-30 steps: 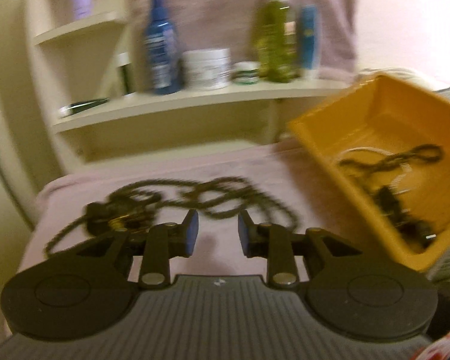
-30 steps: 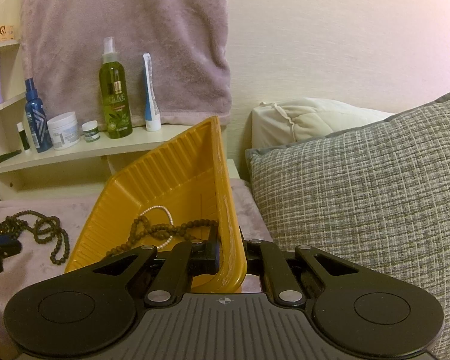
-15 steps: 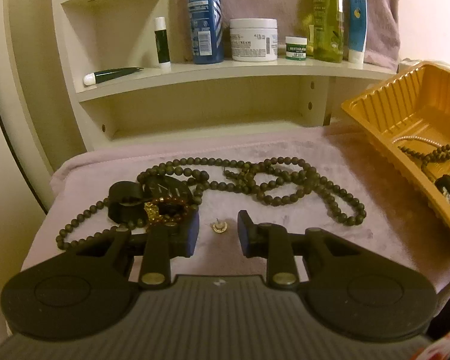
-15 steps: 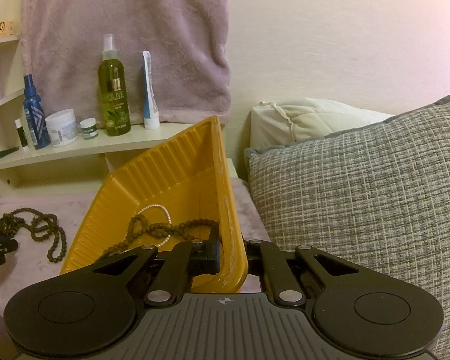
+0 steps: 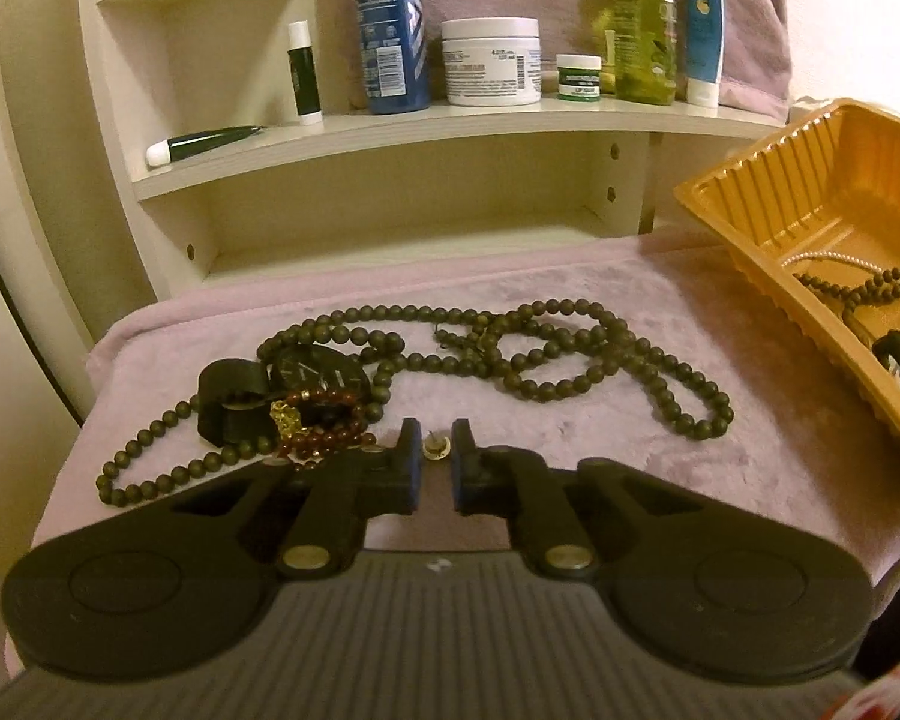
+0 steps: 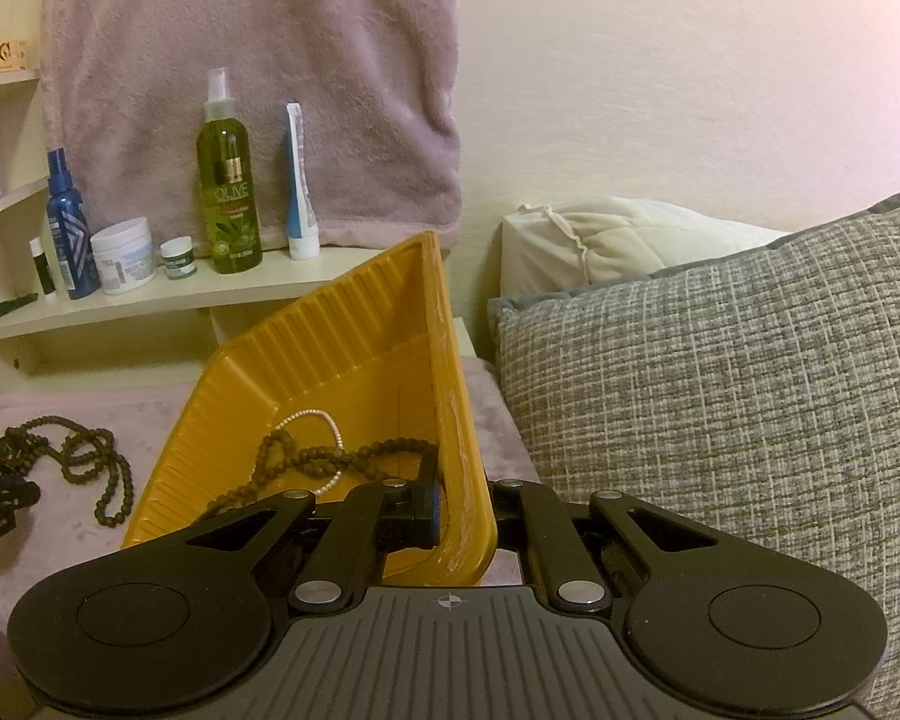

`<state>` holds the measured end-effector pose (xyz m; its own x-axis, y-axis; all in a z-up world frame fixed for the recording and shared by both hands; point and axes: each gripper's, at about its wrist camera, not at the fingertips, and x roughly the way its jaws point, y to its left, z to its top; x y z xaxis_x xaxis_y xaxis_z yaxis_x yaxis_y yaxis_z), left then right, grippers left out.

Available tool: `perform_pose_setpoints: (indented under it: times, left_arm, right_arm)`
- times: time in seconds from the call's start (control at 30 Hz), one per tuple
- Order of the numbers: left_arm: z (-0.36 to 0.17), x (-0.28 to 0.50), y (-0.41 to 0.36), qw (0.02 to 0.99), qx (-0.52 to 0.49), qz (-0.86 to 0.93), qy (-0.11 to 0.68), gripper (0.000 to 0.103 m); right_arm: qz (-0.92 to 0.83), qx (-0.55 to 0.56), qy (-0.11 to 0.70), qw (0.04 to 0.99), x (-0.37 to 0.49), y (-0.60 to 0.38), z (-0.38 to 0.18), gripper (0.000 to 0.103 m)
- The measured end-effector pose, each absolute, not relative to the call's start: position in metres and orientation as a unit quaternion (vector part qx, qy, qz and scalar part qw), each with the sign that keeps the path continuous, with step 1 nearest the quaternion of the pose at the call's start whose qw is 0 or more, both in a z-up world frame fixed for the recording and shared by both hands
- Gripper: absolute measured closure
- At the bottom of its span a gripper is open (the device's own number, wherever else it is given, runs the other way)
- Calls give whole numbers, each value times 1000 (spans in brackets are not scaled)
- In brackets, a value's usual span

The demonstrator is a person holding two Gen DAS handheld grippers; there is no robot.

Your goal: Organize jewelry

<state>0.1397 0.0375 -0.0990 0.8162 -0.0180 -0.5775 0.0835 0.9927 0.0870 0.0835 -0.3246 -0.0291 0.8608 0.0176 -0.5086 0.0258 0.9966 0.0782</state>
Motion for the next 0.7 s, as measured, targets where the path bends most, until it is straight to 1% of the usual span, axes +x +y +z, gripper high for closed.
perform_pose_setpoints:
  times: [0.33,0.43,0.7]
  left_arm:
    - [-77,126,20,956,44,-68,283,95]
    - [-65,120,3,955,26,-113,273,95]
    - [-40,109,-60,945,16,-214,249,95]
  right_arm:
    - [-1,42,262,964,82,-324,-29,96]
    - [-1,44,262,964,82,-324,-29,96]
    - [-1,46,261,964,81,-325,-29,96]
